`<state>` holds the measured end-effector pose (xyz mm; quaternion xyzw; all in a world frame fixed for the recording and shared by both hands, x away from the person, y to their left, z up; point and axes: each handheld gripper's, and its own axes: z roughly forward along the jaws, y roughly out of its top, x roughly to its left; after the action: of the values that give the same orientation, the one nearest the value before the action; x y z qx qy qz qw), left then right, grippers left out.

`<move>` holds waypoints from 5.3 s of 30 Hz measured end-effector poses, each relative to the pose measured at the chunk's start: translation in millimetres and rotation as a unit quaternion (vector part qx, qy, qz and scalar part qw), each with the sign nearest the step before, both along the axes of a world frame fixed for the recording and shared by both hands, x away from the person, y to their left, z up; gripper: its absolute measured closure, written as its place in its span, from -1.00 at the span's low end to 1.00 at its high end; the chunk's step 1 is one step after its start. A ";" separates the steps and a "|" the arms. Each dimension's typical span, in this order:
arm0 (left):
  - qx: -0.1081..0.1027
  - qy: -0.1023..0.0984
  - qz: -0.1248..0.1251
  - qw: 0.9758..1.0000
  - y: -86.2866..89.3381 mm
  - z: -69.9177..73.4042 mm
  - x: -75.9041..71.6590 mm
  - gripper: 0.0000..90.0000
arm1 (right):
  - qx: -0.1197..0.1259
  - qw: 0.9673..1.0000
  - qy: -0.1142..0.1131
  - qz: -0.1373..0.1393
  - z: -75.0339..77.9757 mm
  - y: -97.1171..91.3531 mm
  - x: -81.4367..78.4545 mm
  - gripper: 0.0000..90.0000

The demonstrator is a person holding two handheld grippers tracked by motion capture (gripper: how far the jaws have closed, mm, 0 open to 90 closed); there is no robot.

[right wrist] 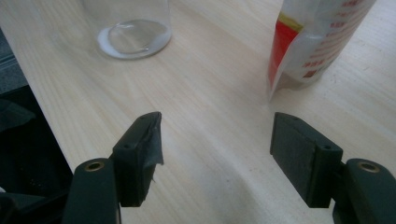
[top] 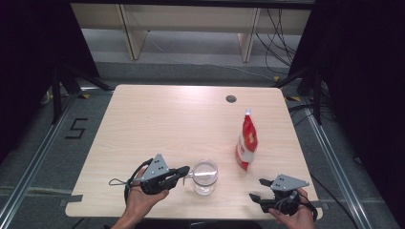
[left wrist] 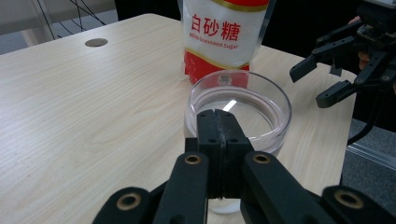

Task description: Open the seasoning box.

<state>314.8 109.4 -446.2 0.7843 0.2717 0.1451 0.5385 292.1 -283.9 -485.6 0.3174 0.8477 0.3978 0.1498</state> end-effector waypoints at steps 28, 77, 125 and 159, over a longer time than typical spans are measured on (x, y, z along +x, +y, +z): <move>-0.005 0.009 0.018 1.000 1.4 -5.3 0.4 0.96 | -0.001 0.999 -0.031 0.021 4.5 13.8 -2.5 -0.11; -0.004 0.002 0.017 1.000 2.4 -7.6 -0.2 0.98 | 0.059 0.989 -0.096 0.091 21.8 84.3 10.6 0.92; 0.044 0.045 0.025 0.998 51.7 -44.5 -15.8 -0.46 | 0.079 0.979 -0.143 0.125 39.7 129.2 11.6 0.88; 0.038 0.053 0.035 0.997 51.2 -47.5 -17.5 -0.46 | 0.097 0.977 -0.143 0.123 39.7 128.8 8.3 0.59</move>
<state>297.3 160.6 -493.7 0.8011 0.3213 0.1318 0.4875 300.4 -155.1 -445.9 0.1640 0.8074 0.5348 0.1877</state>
